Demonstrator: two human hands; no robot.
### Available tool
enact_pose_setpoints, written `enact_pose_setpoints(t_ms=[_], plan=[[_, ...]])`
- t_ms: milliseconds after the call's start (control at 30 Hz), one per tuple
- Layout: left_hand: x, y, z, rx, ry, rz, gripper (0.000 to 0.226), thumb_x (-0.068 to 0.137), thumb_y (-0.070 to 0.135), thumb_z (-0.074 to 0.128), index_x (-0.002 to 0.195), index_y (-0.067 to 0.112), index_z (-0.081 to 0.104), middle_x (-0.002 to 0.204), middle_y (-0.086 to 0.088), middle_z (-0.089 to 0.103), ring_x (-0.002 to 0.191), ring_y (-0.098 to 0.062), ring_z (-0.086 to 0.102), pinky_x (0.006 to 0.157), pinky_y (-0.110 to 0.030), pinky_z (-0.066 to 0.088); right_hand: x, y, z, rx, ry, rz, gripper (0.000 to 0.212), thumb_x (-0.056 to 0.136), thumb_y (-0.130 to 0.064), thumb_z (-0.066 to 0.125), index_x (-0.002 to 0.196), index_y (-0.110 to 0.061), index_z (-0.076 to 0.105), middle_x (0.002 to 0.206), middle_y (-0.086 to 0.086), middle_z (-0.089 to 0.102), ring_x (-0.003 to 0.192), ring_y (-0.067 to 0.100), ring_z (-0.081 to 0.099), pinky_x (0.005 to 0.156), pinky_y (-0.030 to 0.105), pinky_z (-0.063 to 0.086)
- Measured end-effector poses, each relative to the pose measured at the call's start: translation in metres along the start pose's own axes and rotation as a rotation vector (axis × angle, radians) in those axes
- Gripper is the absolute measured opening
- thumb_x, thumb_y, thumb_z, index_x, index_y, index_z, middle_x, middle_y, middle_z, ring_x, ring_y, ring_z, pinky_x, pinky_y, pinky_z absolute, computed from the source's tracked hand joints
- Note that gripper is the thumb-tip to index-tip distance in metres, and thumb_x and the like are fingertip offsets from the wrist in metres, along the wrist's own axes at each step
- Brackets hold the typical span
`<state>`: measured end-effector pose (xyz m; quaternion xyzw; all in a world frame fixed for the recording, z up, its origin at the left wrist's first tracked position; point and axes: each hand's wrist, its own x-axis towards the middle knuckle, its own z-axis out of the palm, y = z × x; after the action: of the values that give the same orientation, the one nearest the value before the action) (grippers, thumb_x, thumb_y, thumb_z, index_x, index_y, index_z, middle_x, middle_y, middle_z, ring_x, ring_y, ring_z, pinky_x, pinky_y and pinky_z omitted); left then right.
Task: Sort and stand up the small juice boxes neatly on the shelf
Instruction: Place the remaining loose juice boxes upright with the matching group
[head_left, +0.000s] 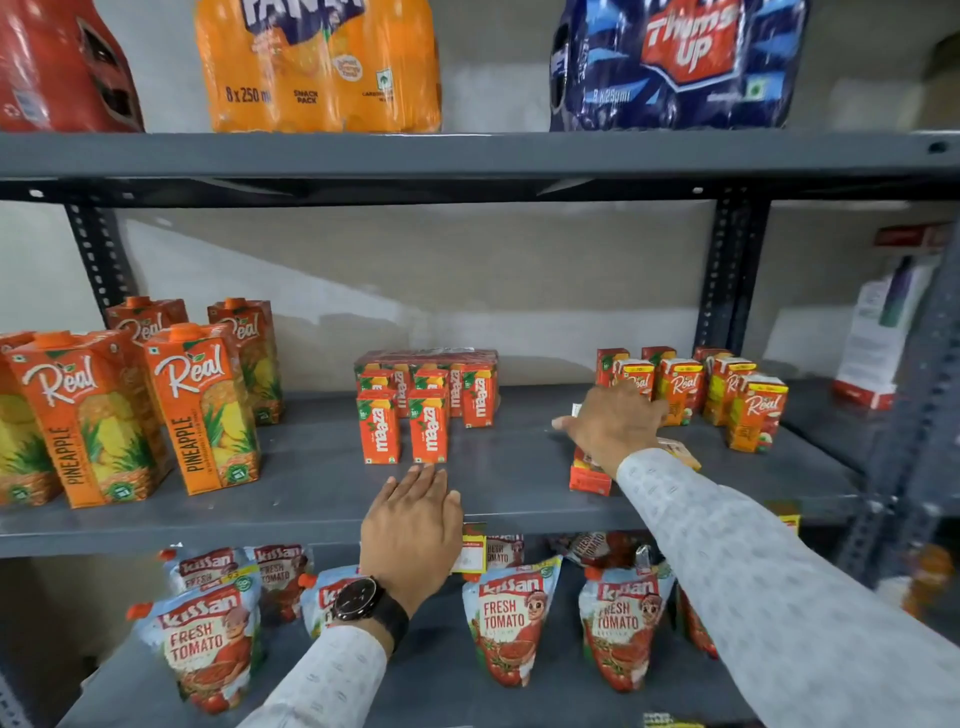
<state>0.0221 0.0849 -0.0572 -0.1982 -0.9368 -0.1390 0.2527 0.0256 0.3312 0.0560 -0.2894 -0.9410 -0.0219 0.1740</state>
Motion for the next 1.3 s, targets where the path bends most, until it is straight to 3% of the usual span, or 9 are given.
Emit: enact_pose_setpoints(t_ms=[200,300,400,533,667,867,1033,1167,1300], plan=[[0.0,-0.001,-0.002,0.006,-0.018,-0.016,0.071,0.098,0.051,0.009,0.141,0.019,0.055,0.148,0.0,0.053,0.141,-0.015,0.043,0.12,-0.041,0.031,-0.003,-0.004,-0.002,0.141,0.104,-0.092,0.038,0.088,-0.048,0.071,0.104,-0.013,0.072,0.098,0.007,0.069,0.085,0.023,0.063,0.072,0.033,0.05],[0.0,0.0,-0.002,0.012,-0.03,-0.021,0.076,0.096,0.054,0.003,0.144,0.02,0.051,0.151,0.002,0.049,0.143,-0.014,0.04,0.121,-0.04,0.029,-0.008,-0.014,-0.008,0.203,0.132,-0.184,0.033,0.089,-0.043,0.071,0.098,-0.011,0.073,0.091,0.007,0.068,0.075,0.022,0.061,0.066,0.03,0.05],[0.0,0.0,-0.002,0.021,-0.034,-0.028,0.077,0.095,0.054,0.001,0.145,0.021,0.05,0.152,0.003,0.048,0.143,-0.014,0.039,0.121,-0.04,0.029,-0.018,-0.03,-0.003,0.305,0.048,-0.251,0.044,0.082,-0.046,0.078,0.106,-0.01,0.072,0.102,0.01,0.069,0.088,0.028,0.068,0.071,0.034,0.055],[0.0,0.001,-0.004,0.017,-0.039,-0.022,0.077,0.095,0.054,0.001,0.145,0.021,0.05,0.152,0.003,0.048,0.144,-0.013,0.039,0.121,-0.04,0.028,-0.031,-0.044,0.012,0.316,-0.185,-0.265,0.07,0.073,-0.045,0.089,0.127,-0.012,0.06,0.125,0.012,0.065,0.111,0.032,0.064,0.077,0.034,0.046],[0.0,0.0,-0.004,0.027,-0.047,-0.022,0.076,0.096,0.054,0.001,0.146,0.022,0.048,0.153,0.003,0.047,0.144,-0.013,0.038,0.121,-0.039,0.028,-0.031,-0.045,0.017,0.273,-0.212,-0.218,0.097,0.071,-0.069,0.08,0.143,-0.014,0.045,0.14,0.013,0.058,0.126,0.035,0.058,0.103,0.046,0.046],[0.0,0.0,-0.004,0.029,-0.046,-0.018,0.075,0.096,0.053,0.002,0.146,0.021,0.049,0.152,0.003,0.048,0.144,-0.013,0.038,0.121,-0.04,0.028,-0.029,-0.041,0.014,0.16,-0.206,-0.203,0.079,0.079,-0.076,0.065,0.131,-0.016,0.059,0.135,0.01,0.063,0.127,0.034,0.055,0.115,0.055,0.032],[-0.001,-0.001,-0.002,0.026,-0.042,-0.022,0.074,0.097,0.053,0.003,0.145,0.021,0.049,0.152,0.003,0.048,0.143,-0.013,0.039,0.121,-0.04,0.029,-0.018,-0.028,0.011,0.408,-0.235,-0.216,0.045,0.083,-0.046,0.077,0.117,-0.018,0.067,0.121,0.004,0.069,0.113,0.03,0.062,0.105,0.044,0.04],[0.0,-0.001,-0.001,0.028,-0.04,-0.027,0.07,0.099,0.052,0.007,0.145,0.021,0.05,0.152,0.003,0.049,0.143,-0.014,0.039,0.121,-0.039,0.028,0.002,-0.021,-0.004,0.878,-0.269,-0.225,0.057,0.078,-0.013,0.085,0.129,-0.028,0.065,0.132,0.0,0.064,0.121,0.021,0.06,0.102,0.038,0.051],[-0.001,-0.001,-0.001,0.023,-0.029,-0.029,0.071,0.098,0.052,0.007,0.144,0.021,0.051,0.151,0.003,0.05,0.143,-0.014,0.04,0.121,-0.039,0.029,0.008,-0.027,-0.014,0.883,-0.298,-0.36,0.07,0.08,0.01,0.072,0.139,-0.025,0.06,0.139,0.0,0.059,0.127,0.019,0.055,0.099,0.036,0.052]])
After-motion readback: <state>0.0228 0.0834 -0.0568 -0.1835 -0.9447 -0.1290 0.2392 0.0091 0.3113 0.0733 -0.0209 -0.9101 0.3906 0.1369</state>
